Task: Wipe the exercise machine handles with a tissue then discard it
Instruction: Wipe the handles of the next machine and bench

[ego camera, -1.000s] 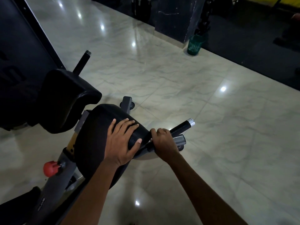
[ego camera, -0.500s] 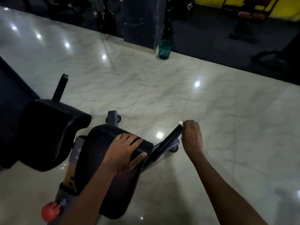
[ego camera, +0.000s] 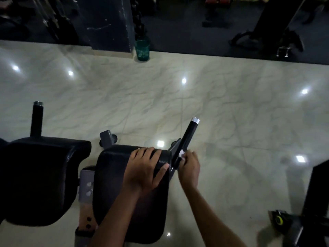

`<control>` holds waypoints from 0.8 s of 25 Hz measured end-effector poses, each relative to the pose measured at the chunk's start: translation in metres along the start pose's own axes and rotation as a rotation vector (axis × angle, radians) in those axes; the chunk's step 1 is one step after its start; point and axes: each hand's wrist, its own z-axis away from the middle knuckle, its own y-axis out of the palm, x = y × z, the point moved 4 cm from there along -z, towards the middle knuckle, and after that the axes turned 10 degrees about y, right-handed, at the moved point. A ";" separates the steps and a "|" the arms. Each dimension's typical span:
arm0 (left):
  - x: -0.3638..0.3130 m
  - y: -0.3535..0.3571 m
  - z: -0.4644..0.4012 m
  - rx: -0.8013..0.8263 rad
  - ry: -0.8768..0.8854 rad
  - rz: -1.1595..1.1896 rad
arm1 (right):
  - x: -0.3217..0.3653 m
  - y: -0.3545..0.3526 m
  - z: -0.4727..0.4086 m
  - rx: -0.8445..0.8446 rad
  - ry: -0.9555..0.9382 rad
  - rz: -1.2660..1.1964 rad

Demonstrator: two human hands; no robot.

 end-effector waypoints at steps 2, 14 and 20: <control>-0.001 -0.002 0.000 0.000 -0.001 -0.003 | -0.008 0.003 0.029 0.008 -0.037 -0.038; 0.001 0.002 -0.002 -0.050 0.012 -0.024 | 0.015 -0.012 -0.099 -0.155 0.113 -0.057; 0.001 0.003 -0.002 -0.088 0.041 -0.017 | 0.022 -0.018 -0.121 -0.125 0.067 -0.022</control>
